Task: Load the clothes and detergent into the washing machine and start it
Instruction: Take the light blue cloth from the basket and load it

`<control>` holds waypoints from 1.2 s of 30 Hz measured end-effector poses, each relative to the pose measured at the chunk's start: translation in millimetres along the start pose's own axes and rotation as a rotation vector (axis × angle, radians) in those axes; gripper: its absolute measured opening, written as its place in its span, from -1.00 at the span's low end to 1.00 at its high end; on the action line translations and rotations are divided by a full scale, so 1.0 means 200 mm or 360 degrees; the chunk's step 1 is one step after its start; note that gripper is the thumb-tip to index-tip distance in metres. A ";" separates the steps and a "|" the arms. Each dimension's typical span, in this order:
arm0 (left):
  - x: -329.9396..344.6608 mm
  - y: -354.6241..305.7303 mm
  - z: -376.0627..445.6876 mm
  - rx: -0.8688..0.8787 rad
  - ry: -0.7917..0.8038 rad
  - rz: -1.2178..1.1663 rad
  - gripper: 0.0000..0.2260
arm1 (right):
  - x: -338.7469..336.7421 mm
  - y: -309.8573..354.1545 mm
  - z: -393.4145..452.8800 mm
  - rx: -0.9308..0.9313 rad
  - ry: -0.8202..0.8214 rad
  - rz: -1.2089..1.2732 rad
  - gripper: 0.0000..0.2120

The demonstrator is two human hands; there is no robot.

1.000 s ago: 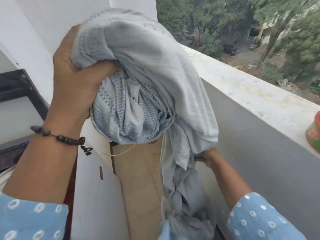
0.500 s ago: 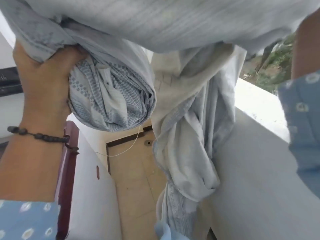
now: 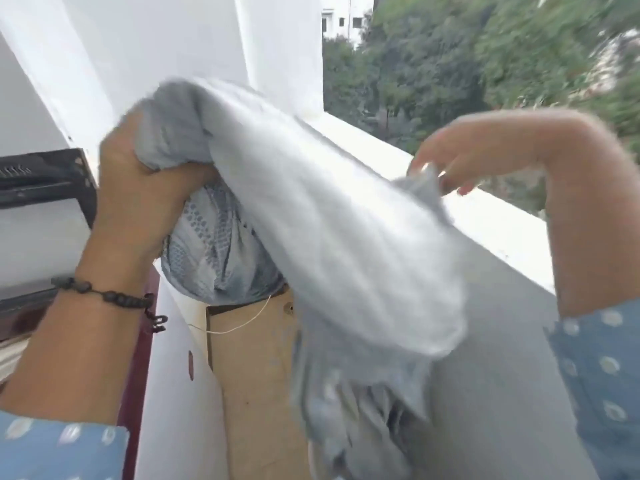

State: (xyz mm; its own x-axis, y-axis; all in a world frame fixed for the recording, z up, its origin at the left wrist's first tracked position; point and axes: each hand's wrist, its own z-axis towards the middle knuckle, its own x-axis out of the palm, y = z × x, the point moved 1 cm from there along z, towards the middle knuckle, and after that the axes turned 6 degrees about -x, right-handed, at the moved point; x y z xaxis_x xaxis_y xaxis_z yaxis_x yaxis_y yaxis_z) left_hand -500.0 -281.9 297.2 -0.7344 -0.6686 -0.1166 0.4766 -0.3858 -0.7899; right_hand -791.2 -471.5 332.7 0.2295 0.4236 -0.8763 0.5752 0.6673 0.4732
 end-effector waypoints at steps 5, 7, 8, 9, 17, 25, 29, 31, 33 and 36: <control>0.11 0.08 -0.05 -0.0134 0.0274 0.0176 -0.59 | 0.38 0.09 -0.06 -0.0261 0.0003 0.0470 -0.15; 0.15 0.14 -0.06 -0.0198 0.0308 0.0215 -0.58 | 0.58 0.11 -0.03 -0.0332 0.0101 0.0594 0.11; 0.17 0.16 -0.06 -0.0222 0.0332 0.0196 -0.57 | 0.69 0.12 0.00 -0.0383 0.0099 0.0648 0.20; 0.19 0.16 -0.07 -0.0238 0.0347 0.0173 -0.56 | 0.78 0.14 0.04 -0.0424 0.0059 0.0718 0.24; 0.16 0.26 -0.03 -0.0317 0.0457 0.0277 -0.57 | 1.20 -0.02 0.16 -0.0069 -0.0458 0.1171 -0.52; -0.03 0.37 0.02 -0.0513 0.1079 0.0297 -0.48 | 0.78 -0.07 0.08 -0.0262 -0.1000 0.1424 -0.66; -0.04 0.40 0.02 -0.0529 0.1080 -0.0066 -0.43 | 0.72 0.02 0.13 -0.0304 -0.1145 0.1464 -0.59; -0.04 0.42 0.04 -0.0545 0.0921 -0.0423 -0.37 | 0.79 0.07 0.17 -0.0288 -0.1097 0.1424 -0.62; -0.02 0.42 0.06 -0.0530 0.0760 -0.0661 -0.40 | 0.88 0.13 0.20 -0.0324 -0.1005 0.1448 -0.63; 0.00 0.41 0.09 -0.0472 0.0627 -0.0802 -0.59 | 1.01 0.17 0.22 -0.0401 -0.0792 0.1669 -0.55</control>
State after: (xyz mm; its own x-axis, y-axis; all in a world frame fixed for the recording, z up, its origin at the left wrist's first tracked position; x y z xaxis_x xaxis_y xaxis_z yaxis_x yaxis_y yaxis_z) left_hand -452.1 -326.0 243.0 -0.9781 -0.1527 0.1415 -0.0781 -0.3607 -0.9294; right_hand -690.0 -389.7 168.0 0.8082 0.5878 0.0371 -0.2334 0.2619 0.9364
